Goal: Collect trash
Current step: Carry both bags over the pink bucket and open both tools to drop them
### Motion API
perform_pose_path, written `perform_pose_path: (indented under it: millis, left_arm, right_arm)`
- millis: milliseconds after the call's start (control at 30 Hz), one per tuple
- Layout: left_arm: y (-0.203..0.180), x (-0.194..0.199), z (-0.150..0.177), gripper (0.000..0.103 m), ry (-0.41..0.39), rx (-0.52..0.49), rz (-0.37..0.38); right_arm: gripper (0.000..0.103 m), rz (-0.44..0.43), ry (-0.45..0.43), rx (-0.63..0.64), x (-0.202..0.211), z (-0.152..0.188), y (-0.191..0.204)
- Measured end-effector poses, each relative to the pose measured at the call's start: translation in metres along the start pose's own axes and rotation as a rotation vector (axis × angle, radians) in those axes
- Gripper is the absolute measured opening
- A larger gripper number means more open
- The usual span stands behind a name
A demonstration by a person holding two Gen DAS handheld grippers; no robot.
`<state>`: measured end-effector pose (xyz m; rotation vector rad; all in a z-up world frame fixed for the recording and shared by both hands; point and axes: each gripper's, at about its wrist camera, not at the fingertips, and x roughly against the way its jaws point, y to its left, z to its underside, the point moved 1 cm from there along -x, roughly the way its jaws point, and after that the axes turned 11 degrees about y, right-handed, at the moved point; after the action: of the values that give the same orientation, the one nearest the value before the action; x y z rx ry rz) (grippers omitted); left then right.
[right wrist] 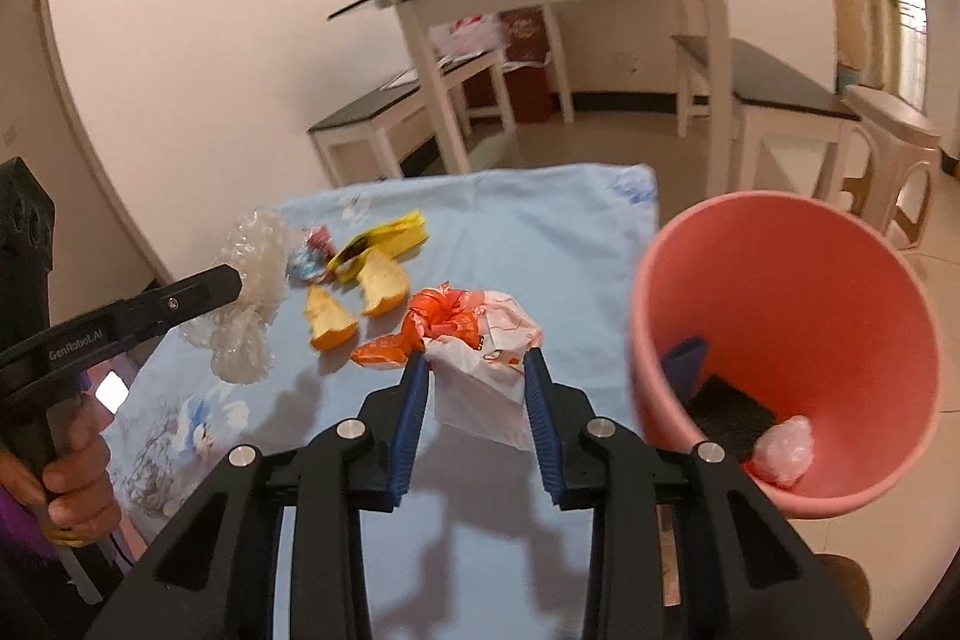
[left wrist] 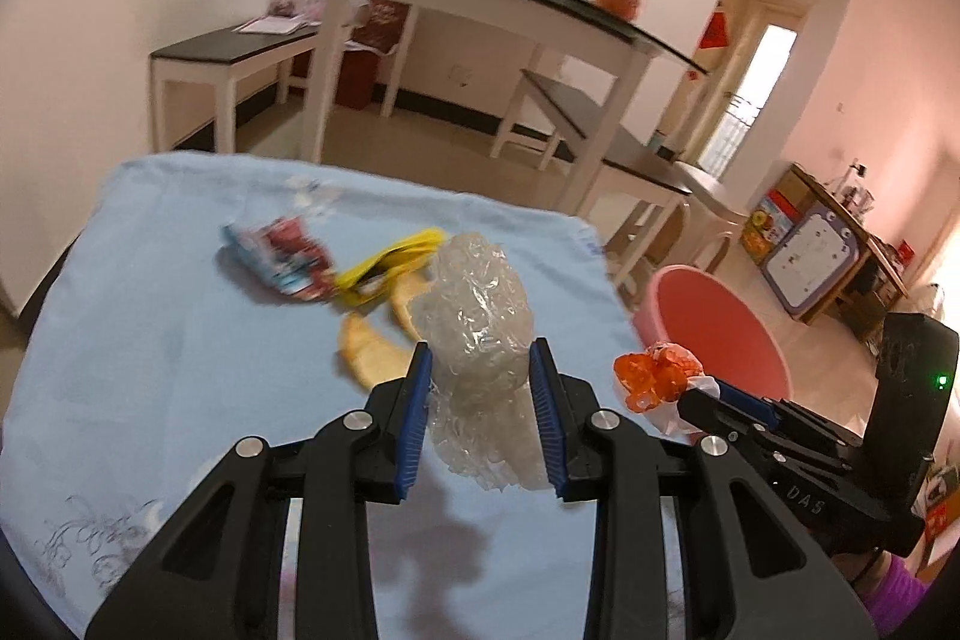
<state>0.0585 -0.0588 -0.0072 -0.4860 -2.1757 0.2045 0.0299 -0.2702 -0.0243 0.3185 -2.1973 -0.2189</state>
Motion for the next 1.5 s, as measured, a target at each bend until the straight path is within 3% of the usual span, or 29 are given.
perform_pose_path:
  millis: [333,833,1300,1500]
  left_arm:
    - [-0.073,-0.019,-0.017,0.032,-0.004,-0.12,0.097]
    - [-0.159,-0.075,-0.019,0.032,0.092,-0.23,0.21]
    - [-0.18,-0.119,-0.014,0.035,0.17,-0.249,0.188]
    - [-0.177,-0.124,-0.014,0.044,0.189,-0.238,0.197]
  right_arm:
    - [0.032,0.124,-0.083,-0.1,0.036,0.008,-0.053]
    - [0.033,0.218,-0.128,-0.277,0.058,0.029,-0.128]
    - [0.037,0.23,-0.111,-0.325,0.049,0.035,-0.15]
    - [0.043,0.226,-0.107,-0.337,0.046,0.035,-0.153]
